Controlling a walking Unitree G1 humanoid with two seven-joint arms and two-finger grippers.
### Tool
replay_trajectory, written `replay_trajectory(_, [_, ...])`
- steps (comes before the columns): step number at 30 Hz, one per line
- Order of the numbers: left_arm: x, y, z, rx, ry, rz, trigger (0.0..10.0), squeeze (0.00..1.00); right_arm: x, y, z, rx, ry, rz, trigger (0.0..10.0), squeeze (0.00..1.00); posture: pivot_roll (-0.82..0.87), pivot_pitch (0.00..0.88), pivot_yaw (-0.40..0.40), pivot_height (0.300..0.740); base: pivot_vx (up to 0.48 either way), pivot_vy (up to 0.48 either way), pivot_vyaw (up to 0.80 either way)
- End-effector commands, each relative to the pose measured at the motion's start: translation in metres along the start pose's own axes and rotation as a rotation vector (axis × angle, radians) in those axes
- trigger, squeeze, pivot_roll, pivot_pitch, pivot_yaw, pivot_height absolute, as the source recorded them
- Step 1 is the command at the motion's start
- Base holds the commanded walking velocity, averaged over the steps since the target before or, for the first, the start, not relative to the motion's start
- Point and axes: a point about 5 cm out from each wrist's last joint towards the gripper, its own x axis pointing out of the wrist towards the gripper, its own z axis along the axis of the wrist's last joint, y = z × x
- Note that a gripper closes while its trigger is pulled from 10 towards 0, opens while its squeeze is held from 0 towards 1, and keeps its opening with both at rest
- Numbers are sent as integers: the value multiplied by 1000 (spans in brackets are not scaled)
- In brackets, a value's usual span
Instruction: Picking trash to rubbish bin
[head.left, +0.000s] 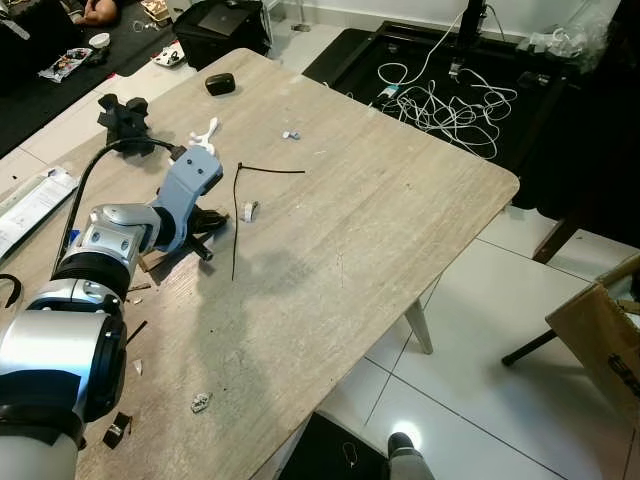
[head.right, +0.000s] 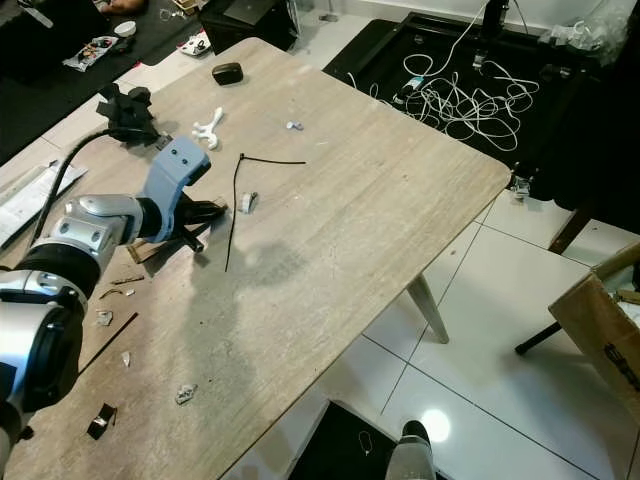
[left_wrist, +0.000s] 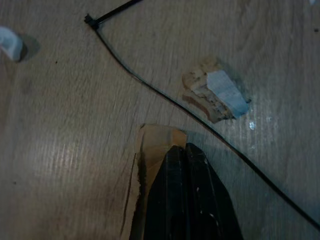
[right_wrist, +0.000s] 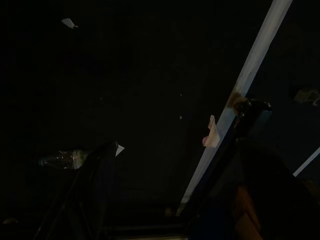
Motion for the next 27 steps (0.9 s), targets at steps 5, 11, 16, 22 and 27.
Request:
replay_trajectory(5, [-2,-1,12,-196,-182,-70,0,0,-3,2,-14,26,56,-2,10000,0,-483,439,225,740,0,0,0])
replay_trajectory(11, [-22,13,55,-375,-538,-122,0,0,2,12,-1,27,39,18,10000,0,-462,405,219,740,0,0,0])
replay_trajectory(16, [-41,26,66,-415,-687,-145,0,0,6,21,14,26,14,40,10000,0,-451,378,213,740,0,0,0])
replay_trajectory(22, [-88,58,69,-537,-970,-118,0,0,12,35,41,19,-26,78,10000,0,-395,303,193,740,0,0,0])
replay_trajectory(27, [-105,64,48,-579,-1054,-184,0,0,14,44,53,8,-41,105,10000,0,-359,268,178,740,0,0,0])
